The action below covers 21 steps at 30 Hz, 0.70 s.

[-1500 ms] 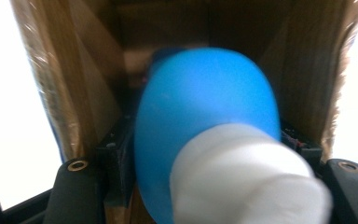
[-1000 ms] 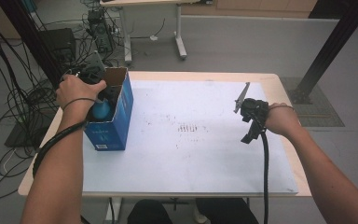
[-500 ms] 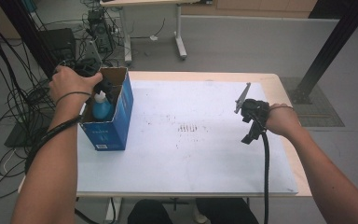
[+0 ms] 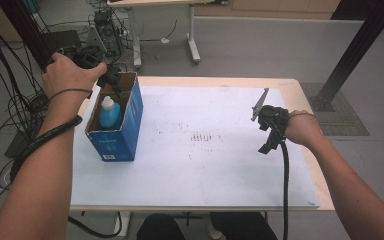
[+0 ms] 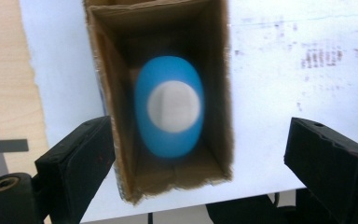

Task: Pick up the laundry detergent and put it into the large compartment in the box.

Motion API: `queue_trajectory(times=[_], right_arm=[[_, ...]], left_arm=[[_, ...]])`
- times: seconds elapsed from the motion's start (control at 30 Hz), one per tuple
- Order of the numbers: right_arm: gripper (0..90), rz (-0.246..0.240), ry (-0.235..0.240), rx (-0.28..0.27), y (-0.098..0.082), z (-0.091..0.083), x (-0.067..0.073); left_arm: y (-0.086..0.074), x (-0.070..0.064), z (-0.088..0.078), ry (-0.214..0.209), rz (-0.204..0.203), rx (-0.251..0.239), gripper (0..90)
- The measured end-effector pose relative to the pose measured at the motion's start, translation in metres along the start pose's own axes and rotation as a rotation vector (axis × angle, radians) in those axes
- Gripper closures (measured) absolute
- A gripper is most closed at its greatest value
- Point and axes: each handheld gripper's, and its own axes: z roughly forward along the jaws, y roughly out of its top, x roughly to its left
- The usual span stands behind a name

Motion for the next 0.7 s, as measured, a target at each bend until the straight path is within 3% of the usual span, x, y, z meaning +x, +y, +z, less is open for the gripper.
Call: queue_trajectory(times=[0.2,0.37,0.53,0.6,0.67,0.7], right_arm=[[3.8,0.005,0.005,0.0,0.0,0.0,-0.001],[3.9,0.001,0.005,0.002,0.002,0.001,0.0],[3.8,-0.008,0.002,0.004,0.003,0.0,0.0],[3.8,-0.006,0.002,0.002,0.002,-0.001,0.0],[3.8,-0.01,0.001,0.006,0.003,-0.001,0.0],[3.8,-0.01,0.001,0.006,0.003,-0.001,0.0]], left_arm=[[-0.003,-0.005,-0.008,-0.018,0.032,0.002,5.5],[-0.005,-0.019,-0.011,-0.025,0.078,0.005,5.4],[-0.011,-0.049,-0.008,-0.036,0.17,0.001,5.4],[-0.011,-0.053,-0.008,-0.035,0.179,0.005,5.4],[-0.012,-0.071,-0.006,-0.043,0.23,0.013,5.4],[-0.012,-0.071,-0.006,-0.043,0.23,0.013,5.4]])
